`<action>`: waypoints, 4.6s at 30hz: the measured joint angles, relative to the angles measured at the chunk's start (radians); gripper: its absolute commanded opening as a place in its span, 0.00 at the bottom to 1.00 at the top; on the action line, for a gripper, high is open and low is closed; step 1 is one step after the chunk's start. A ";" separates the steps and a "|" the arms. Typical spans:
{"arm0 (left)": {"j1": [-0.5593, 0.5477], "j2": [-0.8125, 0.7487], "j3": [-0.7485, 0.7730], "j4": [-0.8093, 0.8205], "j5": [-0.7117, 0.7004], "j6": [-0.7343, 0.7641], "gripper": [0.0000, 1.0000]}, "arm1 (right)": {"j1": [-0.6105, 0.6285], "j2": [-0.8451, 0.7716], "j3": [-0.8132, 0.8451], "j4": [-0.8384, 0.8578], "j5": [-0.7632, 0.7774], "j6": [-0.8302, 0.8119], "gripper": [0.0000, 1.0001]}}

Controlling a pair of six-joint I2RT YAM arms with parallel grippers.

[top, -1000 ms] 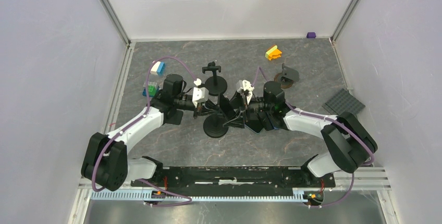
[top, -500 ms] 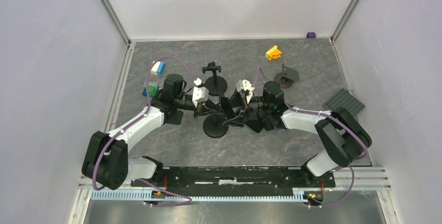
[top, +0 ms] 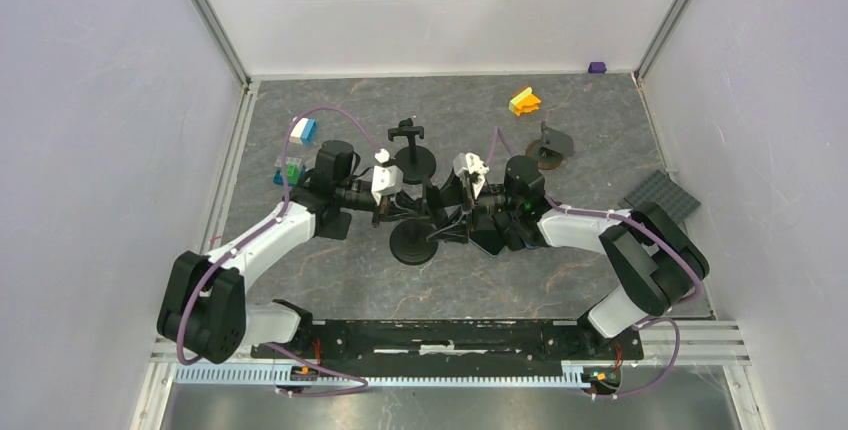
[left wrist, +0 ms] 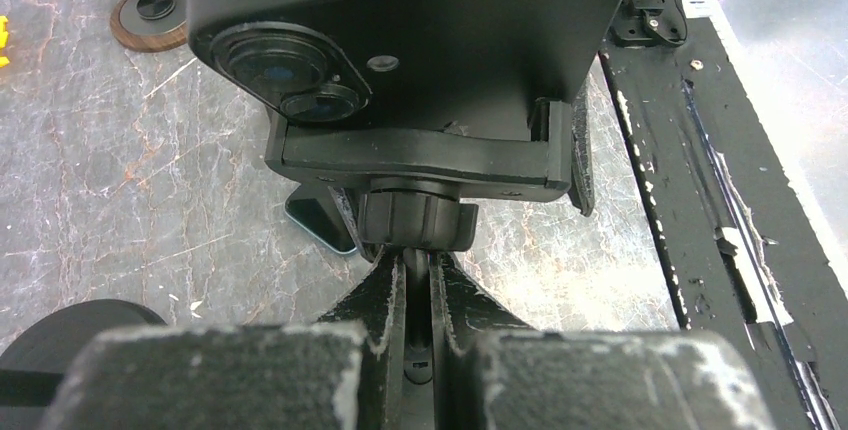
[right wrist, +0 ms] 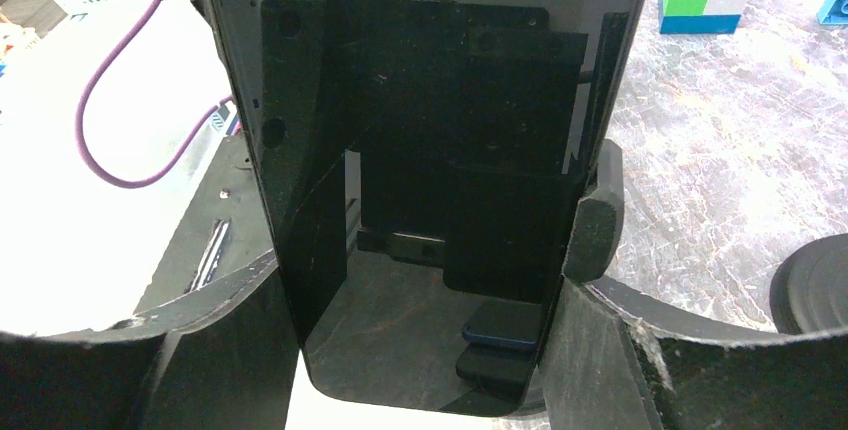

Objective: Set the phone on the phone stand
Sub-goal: Install the phone on the phone stand.

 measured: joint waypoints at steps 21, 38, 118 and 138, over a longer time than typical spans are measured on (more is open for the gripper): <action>-0.046 0.000 0.043 -0.141 -0.073 0.048 0.53 | -0.008 0.000 0.000 0.026 0.030 0.061 0.01; -0.046 0.000 0.052 -0.165 -0.082 0.064 0.65 | -0.014 -0.006 0.043 -0.104 0.003 -0.061 0.01; -0.348 -0.395 0.003 -0.216 -0.809 0.305 0.54 | -0.034 0.167 0.243 -0.143 -0.127 -0.027 0.01; -0.499 -0.383 -0.082 -0.061 -1.096 0.457 0.55 | -0.043 0.243 0.279 -0.043 -0.131 0.039 0.01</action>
